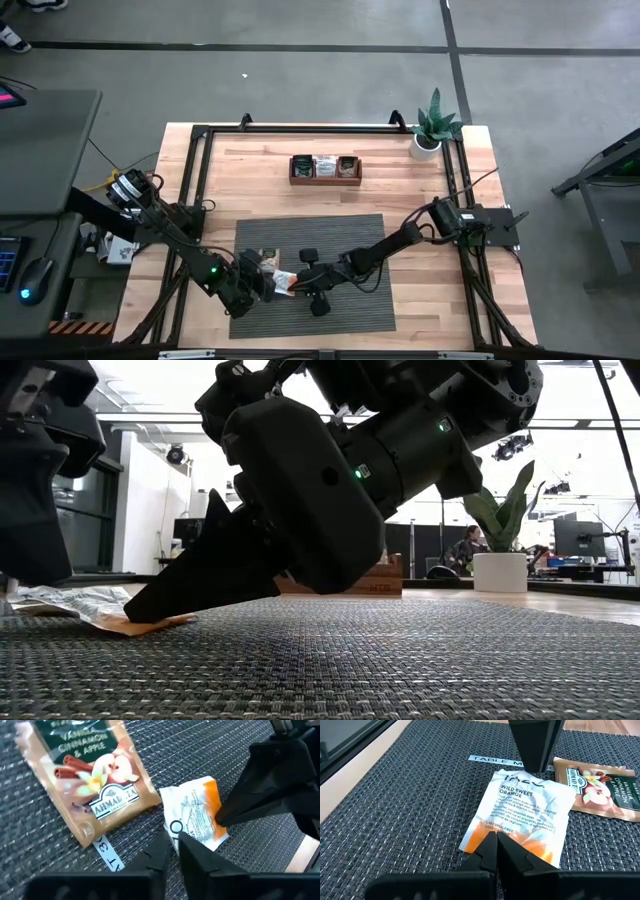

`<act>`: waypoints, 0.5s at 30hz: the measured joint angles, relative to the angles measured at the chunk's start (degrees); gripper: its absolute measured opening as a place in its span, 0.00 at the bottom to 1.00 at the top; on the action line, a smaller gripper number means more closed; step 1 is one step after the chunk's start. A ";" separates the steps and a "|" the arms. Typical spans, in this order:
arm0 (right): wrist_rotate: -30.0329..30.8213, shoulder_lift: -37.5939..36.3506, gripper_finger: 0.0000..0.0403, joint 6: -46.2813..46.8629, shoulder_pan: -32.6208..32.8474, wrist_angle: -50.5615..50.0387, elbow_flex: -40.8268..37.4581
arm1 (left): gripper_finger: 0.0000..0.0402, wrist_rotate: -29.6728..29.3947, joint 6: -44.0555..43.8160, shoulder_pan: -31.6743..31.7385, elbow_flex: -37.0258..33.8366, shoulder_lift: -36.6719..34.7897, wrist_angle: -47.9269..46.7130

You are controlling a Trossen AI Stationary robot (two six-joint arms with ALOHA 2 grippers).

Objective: Pick & Place Tea
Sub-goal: Put the orange tea bag into the middle compartment of the wooden organizer

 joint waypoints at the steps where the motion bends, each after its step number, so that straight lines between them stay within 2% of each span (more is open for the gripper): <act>1: 0.01 0.02 0.00 0.00 0.02 0.00 0.00 | 0.12 -0.01 -1.06 0.00 -0.02 0.00 -0.02; 9: 0.05 0.06 0.00 -0.28 0.15 0.07 -0.06 | 0.41 2.56 -9.07 0.05 0.00 -0.02 -0.01; 12: 0.05 0.06 0.00 -0.44 0.17 0.07 -0.07 | 0.47 2.88 -9.98 0.99 0.00 -0.02 0.00; 15: 0.05 0.08 0.00 -0.55 0.17 0.09 -0.07 | 0.48 3.31 -9.81 2.47 -0.01 -0.02 1.07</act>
